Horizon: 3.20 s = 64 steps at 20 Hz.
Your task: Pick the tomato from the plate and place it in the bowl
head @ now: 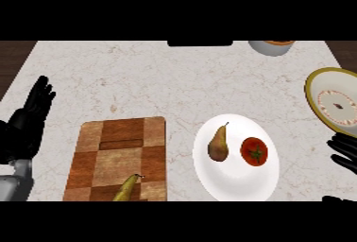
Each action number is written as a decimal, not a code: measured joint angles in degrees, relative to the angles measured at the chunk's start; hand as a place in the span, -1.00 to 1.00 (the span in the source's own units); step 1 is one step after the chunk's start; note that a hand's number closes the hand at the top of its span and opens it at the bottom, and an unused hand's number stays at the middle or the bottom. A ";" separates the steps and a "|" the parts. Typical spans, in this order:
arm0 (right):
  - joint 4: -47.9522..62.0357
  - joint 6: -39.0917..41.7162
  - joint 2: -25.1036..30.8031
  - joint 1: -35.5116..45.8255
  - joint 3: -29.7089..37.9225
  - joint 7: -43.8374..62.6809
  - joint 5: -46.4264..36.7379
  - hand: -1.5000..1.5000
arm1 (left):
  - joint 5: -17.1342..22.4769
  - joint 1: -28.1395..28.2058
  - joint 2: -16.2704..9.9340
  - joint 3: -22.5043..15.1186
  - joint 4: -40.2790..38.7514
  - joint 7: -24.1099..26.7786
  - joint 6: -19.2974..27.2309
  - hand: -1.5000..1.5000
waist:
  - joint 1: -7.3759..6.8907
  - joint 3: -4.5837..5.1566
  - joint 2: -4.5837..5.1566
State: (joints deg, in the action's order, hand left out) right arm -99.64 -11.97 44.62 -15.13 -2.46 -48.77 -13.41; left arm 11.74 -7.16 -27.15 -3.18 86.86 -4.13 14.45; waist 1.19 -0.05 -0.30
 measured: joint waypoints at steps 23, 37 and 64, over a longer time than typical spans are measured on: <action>-24.67 27.58 8.41 14.59 -11.07 49.28 -21.06 -1.00 | -3.63 -2.16 3.60 0.68 0.14 -1.43 -2.51 0.00 | -2.60 0.16 0.53; -11.44 38.77 -1.72 24.97 -26.04 55.85 -38.21 -1.00 | -5.65 -1.65 5.44 2.57 0.18 -2.00 -3.81 0.00 | -1.62 0.06 0.35; 8.46 24.42 -19.04 21.96 -22.70 44.25 -61.30 -1.00 | -10.01 -1.89 9.45 8.61 0.56 -2.85 -8.91 0.00 | -1.24 0.03 0.30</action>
State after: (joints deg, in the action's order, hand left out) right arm -91.18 12.45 25.59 6.83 -25.15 -4.53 -74.71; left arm 1.73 -9.05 -17.71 5.44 87.42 -6.98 5.55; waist -0.05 -0.02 0.00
